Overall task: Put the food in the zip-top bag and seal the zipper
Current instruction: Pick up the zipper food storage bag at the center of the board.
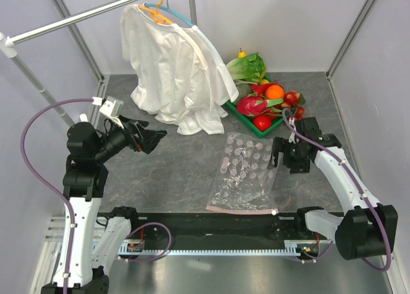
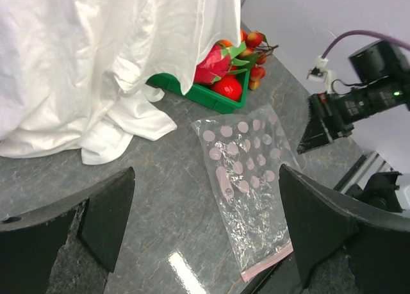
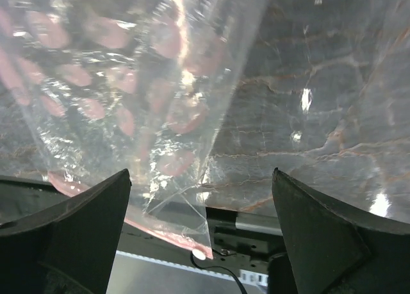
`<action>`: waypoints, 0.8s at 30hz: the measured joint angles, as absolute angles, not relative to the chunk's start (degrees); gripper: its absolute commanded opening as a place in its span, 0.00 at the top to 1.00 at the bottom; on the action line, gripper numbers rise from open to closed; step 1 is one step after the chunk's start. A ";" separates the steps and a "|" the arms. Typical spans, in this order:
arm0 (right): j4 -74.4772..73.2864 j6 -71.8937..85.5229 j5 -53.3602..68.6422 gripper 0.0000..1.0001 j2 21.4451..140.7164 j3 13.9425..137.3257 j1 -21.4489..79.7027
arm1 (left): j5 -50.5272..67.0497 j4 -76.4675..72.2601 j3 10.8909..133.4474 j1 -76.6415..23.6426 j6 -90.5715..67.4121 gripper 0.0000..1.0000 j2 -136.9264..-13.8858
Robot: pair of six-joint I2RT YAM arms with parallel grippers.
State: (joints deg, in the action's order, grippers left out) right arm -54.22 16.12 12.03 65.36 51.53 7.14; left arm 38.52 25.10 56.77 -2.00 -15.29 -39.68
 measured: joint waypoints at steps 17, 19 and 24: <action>-37.39 30.04 26.28 0.57 67.48 34.63 3.46 | 44.03 21.43 50.98 -2.00 -15.59 0.00 -42.06; -35.68 30.35 28.69 0.77 67.18 34.65 3.49 | 44.36 21.45 50.98 -2.00 -14.68 0.00 -41.74; -33.80 34.04 35.81 1.00 63.29 36.47 3.70 | 46.50 27.40 51.92 -2.48 -3.70 0.00 -40.66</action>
State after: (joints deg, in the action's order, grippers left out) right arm -33.80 34.04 35.81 63.29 36.47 3.70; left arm 46.50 27.40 51.92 -2.48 -3.70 -40.66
